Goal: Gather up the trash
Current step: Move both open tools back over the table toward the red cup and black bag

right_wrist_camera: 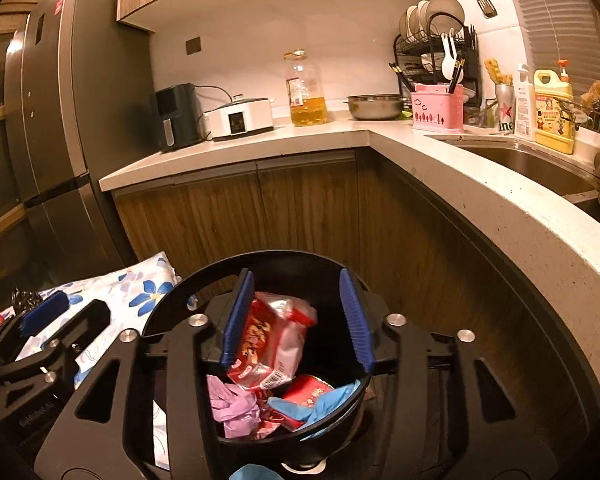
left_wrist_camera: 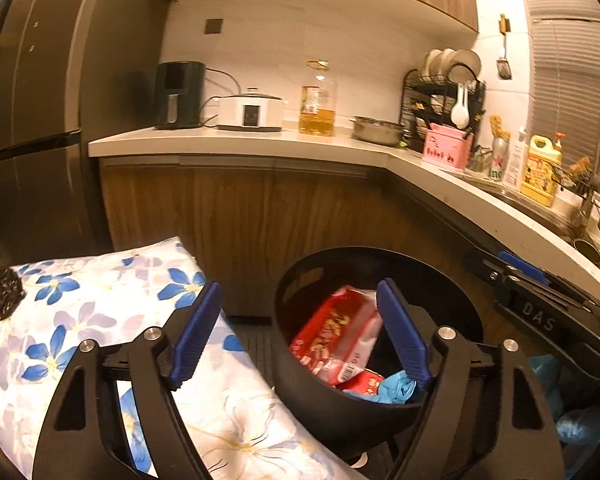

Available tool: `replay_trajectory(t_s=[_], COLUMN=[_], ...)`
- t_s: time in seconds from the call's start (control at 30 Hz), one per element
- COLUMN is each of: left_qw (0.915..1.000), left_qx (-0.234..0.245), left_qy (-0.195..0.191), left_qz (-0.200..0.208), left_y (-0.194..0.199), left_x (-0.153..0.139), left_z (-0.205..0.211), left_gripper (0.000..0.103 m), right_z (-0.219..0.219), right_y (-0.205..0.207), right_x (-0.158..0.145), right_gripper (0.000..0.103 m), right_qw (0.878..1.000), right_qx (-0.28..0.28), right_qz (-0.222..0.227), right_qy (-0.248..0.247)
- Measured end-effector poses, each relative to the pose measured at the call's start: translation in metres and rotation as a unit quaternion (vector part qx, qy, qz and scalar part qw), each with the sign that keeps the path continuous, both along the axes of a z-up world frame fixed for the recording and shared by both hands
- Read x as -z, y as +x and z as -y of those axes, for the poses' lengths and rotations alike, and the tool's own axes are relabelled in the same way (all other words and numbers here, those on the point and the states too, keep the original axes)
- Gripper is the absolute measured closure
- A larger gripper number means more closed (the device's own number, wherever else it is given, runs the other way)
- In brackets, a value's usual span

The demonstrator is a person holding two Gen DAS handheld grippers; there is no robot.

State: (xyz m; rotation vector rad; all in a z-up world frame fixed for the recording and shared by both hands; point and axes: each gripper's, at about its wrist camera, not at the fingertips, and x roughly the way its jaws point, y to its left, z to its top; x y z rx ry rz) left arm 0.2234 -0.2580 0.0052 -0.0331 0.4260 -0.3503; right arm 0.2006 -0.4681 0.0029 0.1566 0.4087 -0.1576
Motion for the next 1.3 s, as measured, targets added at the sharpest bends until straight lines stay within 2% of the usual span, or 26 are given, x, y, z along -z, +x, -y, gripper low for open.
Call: replay_trajectory(t_s=[0.07,0.1,0.17,0.3,0.33,0.4,0.9,1.3], left_qw=[1.0,0.9999,0.9998,0.9994,0.9992,0.9988,0.9914,0.9769], left_qx=[-0.007,-0.01,-0.018,-0.034,-0.04,-0.048,-0.129,-0.213], left_qy=[-0.002,-0.003,-0.004,-0.001,-0.001,-0.005,-0.002,0.004], left_qz=[-0.002,-0.002,0.0,0.004,0.005,0.006,0.016,0.013], left_y=[-0.001,-0.002,-0.005,-0.013,-0.015,-0.018,-0.044,-0.064], left_x=[0.0,0.001,0.001,0.002,0.002,0.002,0.004,0.014], left_z=[-0.005,-0.007,-0.014,-0.028,-0.033,-0.04,-0.118,-0.2], left_gripper=[0.021,0.016,0.016,0.013,0.01,0.006,0.006,0.006], right_z=[-0.002,-0.003,-0.006,-0.013,-0.016,-0.02,-0.082,-0.154], right_y=[-0.003,-0.004,-0.008,-0.014,-0.016,-0.018,-0.035,-0.036], right_x=[0.0,0.0,0.0,-0.001,-0.001,-0.001,0.001,0.005], right_gripper=[0.041,0.039,0.03,0.022,0.021,0.02,0.02,0.02], right_qw=[1.0,1.0,1.0,1.0,1.0,1.0,0.999,0.995], right_qx=[0.002,0.003,0.003,0.004,0.004,0.002,-0.03,-0.088], right_qz=[0.003,0.005,0.009,0.016,0.017,0.019,0.036,0.038], right_qy=[0.001,0.001,0.001,-0.002,-0.003,-0.004,-0.009,-0.009])
